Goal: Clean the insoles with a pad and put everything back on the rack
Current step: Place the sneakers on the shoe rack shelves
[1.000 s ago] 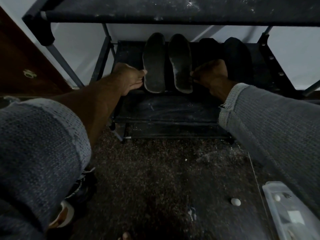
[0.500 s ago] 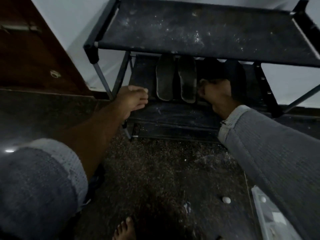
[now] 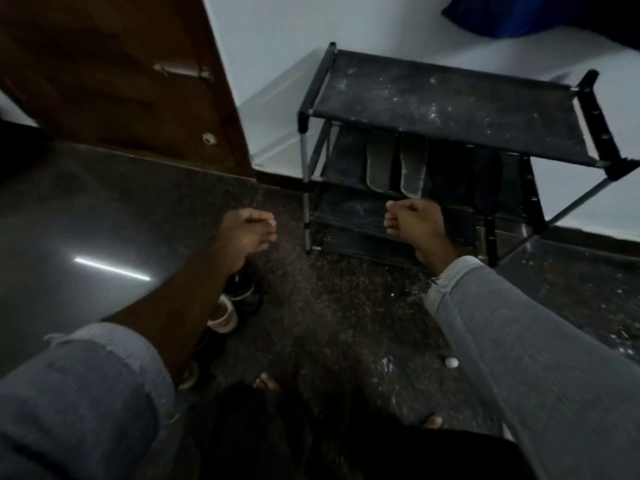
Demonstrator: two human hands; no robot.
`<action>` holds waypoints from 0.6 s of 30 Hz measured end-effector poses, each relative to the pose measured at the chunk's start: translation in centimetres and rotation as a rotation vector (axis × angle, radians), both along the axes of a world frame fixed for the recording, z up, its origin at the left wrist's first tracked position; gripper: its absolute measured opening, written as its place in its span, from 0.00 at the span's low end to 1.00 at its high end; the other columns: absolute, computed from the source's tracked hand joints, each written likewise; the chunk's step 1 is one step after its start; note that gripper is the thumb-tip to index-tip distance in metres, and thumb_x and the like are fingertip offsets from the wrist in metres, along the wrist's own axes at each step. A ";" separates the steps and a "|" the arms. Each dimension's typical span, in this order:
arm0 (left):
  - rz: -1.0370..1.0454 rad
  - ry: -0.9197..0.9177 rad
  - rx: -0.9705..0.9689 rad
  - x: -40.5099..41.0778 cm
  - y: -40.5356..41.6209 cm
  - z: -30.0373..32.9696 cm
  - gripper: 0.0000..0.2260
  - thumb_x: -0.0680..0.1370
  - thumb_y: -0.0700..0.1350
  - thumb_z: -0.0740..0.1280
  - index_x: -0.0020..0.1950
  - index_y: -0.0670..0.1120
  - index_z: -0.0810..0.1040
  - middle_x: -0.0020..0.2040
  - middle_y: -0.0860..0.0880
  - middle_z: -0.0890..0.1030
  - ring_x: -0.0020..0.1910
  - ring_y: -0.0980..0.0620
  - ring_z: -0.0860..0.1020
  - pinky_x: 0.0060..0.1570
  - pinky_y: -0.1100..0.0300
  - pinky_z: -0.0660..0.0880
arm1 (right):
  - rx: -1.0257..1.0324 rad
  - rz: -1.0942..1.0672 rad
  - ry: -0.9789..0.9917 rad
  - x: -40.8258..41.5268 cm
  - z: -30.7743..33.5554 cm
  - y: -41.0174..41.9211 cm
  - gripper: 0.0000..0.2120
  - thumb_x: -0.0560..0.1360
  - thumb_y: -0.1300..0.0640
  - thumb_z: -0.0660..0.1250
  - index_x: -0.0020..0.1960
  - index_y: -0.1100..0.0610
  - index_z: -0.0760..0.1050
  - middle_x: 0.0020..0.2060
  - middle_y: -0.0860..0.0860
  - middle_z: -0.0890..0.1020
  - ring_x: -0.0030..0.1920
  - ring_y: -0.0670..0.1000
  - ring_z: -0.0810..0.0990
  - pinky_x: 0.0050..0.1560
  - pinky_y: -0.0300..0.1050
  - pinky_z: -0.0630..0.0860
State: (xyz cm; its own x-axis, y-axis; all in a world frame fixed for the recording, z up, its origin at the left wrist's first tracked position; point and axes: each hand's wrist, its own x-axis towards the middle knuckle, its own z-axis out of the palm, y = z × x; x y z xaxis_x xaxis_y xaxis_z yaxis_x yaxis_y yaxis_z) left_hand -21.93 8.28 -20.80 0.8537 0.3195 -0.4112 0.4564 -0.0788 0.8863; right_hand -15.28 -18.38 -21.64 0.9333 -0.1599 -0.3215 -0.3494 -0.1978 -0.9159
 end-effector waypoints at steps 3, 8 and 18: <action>0.046 -0.034 0.018 -3.2 2.8 2.2 0.06 0.78 0.39 0.67 0.43 0.49 0.76 0.39 0.49 0.80 0.25 0.63 0.79 0.30 0.68 0.75 | -0.002 0.055 -0.021 -2.3 2.0 2.3 0.09 0.77 0.55 0.69 0.39 0.56 0.77 0.34 0.52 0.81 0.35 0.47 0.80 0.39 0.41 0.81; 0.120 -0.042 0.063 -8.2 6.8 4.1 0.06 0.78 0.39 0.67 0.43 0.48 0.75 0.39 0.49 0.80 0.26 0.62 0.78 0.26 0.70 0.73 | 0.013 0.160 -0.063 -5.6 4.4 7.3 0.09 0.78 0.56 0.68 0.39 0.56 0.76 0.34 0.52 0.79 0.35 0.47 0.79 0.38 0.39 0.79; 0.277 0.110 0.170 -15.8 12.5 -3.0 0.05 0.76 0.36 0.70 0.41 0.43 0.79 0.29 0.49 0.79 0.24 0.59 0.76 0.24 0.68 0.72 | -0.148 0.409 0.019 -9.3 -2.3 16.2 0.09 0.78 0.54 0.68 0.39 0.54 0.77 0.38 0.53 0.82 0.39 0.48 0.81 0.44 0.44 0.81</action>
